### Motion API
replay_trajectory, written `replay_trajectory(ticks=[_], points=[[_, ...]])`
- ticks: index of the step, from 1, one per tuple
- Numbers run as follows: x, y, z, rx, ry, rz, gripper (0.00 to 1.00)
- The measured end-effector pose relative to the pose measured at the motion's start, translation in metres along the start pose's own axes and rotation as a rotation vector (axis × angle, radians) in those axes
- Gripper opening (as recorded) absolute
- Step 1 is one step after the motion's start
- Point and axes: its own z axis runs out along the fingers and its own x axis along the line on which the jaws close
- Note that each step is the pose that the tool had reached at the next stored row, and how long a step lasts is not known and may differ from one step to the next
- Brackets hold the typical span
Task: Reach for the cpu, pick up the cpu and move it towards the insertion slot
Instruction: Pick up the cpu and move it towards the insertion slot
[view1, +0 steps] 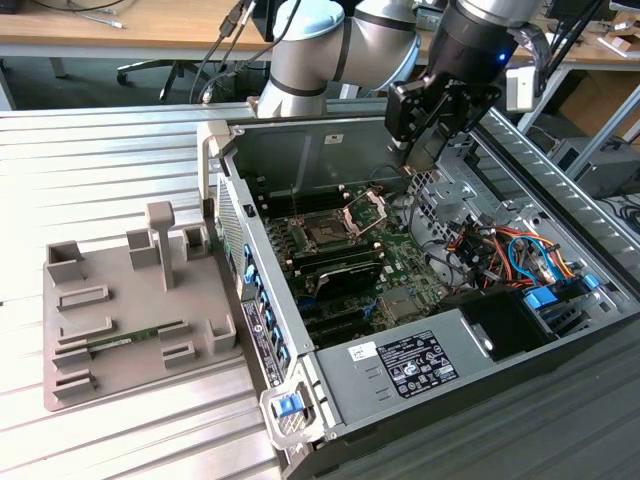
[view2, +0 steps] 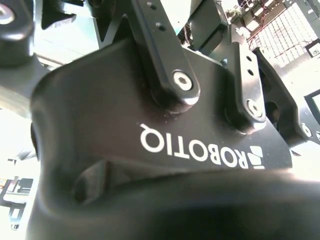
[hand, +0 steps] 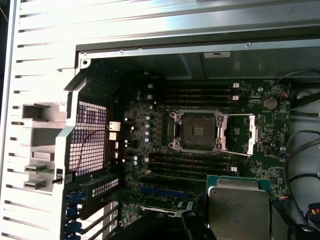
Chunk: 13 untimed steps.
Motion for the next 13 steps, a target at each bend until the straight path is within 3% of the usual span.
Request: replay_trajectory(ticks=[13], points=[[-0.0032,-0.0002,0.0006,0.0,0.0,0.0,0.55]])
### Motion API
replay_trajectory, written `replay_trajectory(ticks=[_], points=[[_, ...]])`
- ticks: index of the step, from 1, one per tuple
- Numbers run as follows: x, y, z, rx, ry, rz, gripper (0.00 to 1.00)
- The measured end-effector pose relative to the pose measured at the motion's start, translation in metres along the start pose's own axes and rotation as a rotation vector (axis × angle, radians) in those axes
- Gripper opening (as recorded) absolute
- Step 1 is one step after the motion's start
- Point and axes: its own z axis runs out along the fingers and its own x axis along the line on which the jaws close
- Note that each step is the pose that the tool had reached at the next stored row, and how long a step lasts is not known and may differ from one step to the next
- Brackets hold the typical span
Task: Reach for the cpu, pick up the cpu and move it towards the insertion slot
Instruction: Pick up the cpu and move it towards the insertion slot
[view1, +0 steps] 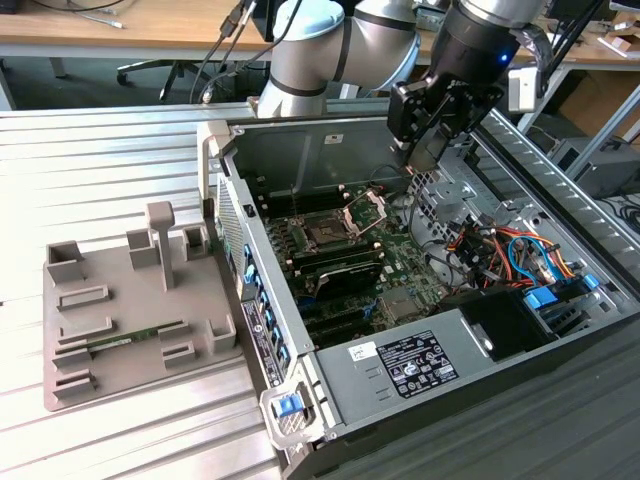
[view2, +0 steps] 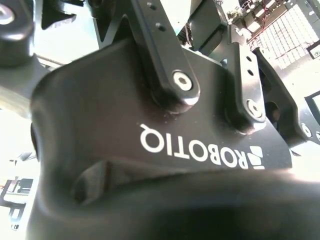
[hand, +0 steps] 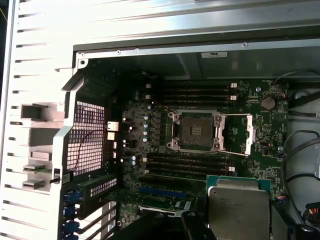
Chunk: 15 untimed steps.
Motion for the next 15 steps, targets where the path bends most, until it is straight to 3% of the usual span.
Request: replay_trajectory(ticks=[15], points=[[-0.0045,-0.0003,0.0007,0.0,0.0,0.0,0.55]])
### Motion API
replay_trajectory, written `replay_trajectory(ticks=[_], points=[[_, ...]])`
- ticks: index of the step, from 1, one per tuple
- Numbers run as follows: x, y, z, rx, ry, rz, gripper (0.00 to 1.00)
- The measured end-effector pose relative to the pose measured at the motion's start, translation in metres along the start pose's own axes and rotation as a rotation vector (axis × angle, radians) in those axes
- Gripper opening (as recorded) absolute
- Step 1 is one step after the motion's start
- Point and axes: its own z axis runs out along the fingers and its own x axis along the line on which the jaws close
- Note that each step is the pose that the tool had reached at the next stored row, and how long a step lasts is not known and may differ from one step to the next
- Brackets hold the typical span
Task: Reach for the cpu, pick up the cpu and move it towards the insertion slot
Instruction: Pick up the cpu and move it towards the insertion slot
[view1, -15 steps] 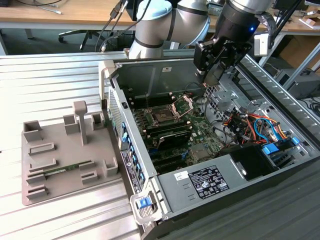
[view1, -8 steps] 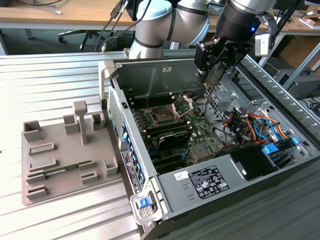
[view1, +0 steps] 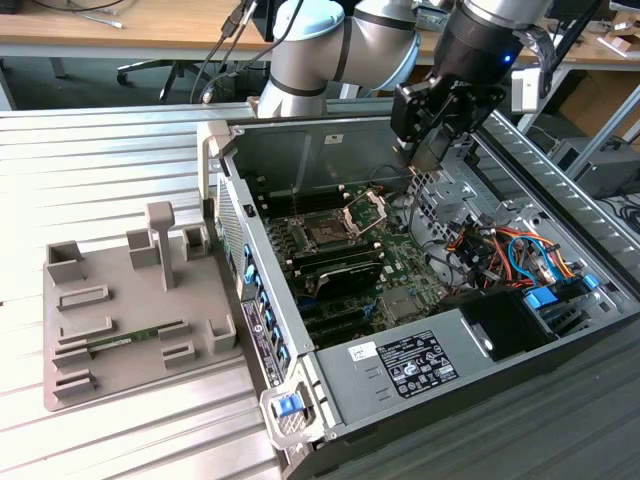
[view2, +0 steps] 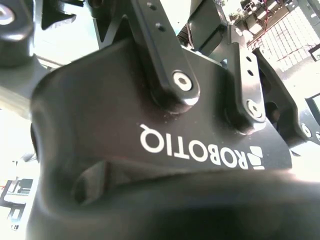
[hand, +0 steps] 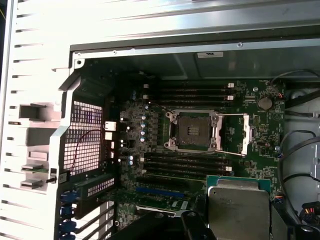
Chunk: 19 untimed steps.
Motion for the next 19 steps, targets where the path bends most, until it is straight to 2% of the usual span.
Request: replay_trajectory(ticks=[19], points=[[-0.0043,-0.0003,0.0007,0.0,0.0,0.0,0.55]])
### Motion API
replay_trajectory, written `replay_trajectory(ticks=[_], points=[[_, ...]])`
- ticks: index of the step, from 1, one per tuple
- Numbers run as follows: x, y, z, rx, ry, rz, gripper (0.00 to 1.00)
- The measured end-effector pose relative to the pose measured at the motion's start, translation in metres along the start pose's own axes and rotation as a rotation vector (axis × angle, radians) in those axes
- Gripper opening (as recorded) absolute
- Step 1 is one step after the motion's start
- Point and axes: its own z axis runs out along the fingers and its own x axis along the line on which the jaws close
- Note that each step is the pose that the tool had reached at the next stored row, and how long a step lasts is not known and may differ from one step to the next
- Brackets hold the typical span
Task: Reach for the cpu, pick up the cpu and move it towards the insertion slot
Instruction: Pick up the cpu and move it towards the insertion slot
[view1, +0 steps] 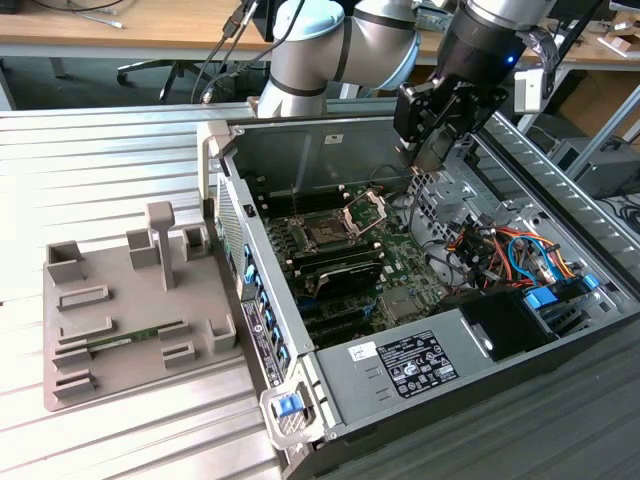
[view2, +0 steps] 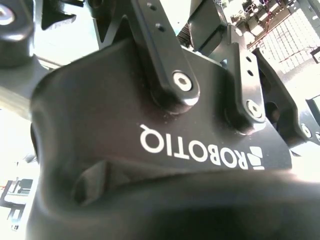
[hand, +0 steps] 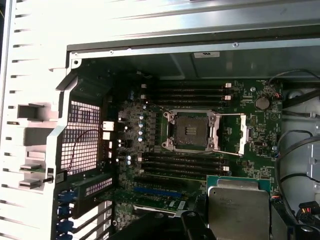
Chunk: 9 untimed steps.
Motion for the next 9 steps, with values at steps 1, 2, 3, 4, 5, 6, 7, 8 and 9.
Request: replay_trajectory(ticks=[1,2,3,4,5,6,7,8,9], points=[[-0.0004,0.0,0.0001,0.0,0.0,0.0,0.55],[-0.0006,0.0,0.0001,0.0,0.0,0.0,0.55],[-0.0008,0.0,0.0001,0.0001,0.0,0.0,0.55],[-0.0011,-0.0001,0.0002,0.0,0.0,0.0,0.55],[-0.0013,-0.0001,0.0002,0.0,0.0,0.0,0.55],[-0.0015,-0.0001,0.0003,0.0,0.0,0.0,0.55],[-0.0018,-0.0001,0.0003,0.0,0.0,0.0,0.55],[-0.0021,-0.0001,0.0003,0.0,0.0,0.0,0.55],[-0.0025,-0.0002,0.0004,0.0001,0.0,0.0,0.55]])
